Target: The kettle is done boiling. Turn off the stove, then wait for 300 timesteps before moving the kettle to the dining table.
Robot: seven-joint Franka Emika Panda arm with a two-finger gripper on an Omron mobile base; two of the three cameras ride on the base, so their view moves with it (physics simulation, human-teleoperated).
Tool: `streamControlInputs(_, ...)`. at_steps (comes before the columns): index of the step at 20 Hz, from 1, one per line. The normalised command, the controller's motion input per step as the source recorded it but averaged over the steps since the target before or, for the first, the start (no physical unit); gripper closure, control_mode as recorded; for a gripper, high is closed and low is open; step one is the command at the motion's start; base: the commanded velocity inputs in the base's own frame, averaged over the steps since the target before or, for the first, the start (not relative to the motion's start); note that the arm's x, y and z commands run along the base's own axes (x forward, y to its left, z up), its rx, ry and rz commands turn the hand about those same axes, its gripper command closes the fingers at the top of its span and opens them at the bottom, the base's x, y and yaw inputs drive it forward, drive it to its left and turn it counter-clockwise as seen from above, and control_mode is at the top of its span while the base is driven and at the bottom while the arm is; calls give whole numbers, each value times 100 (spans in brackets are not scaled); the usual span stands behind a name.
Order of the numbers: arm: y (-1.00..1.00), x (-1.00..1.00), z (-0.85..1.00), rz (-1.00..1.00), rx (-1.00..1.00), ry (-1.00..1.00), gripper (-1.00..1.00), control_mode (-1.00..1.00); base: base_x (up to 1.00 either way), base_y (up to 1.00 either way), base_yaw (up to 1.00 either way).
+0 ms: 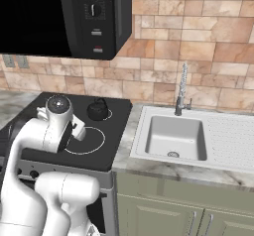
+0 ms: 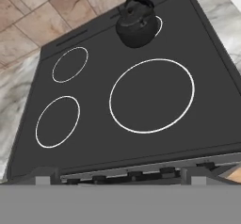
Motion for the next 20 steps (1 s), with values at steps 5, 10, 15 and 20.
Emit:
streamControlInputs(5,-8,31,7,0,1,7,-100,-100,0,0,0)
streamControlInputs(10,-3,35,12,0,0,10,-100,-100,0,0,0)
streamControlInputs(15,-5,37,10,0,0,12,-100,-100,0,0,0)
streamControlInputs(20,-11,29,3,1,0,5,-100,-100,0,0,0)
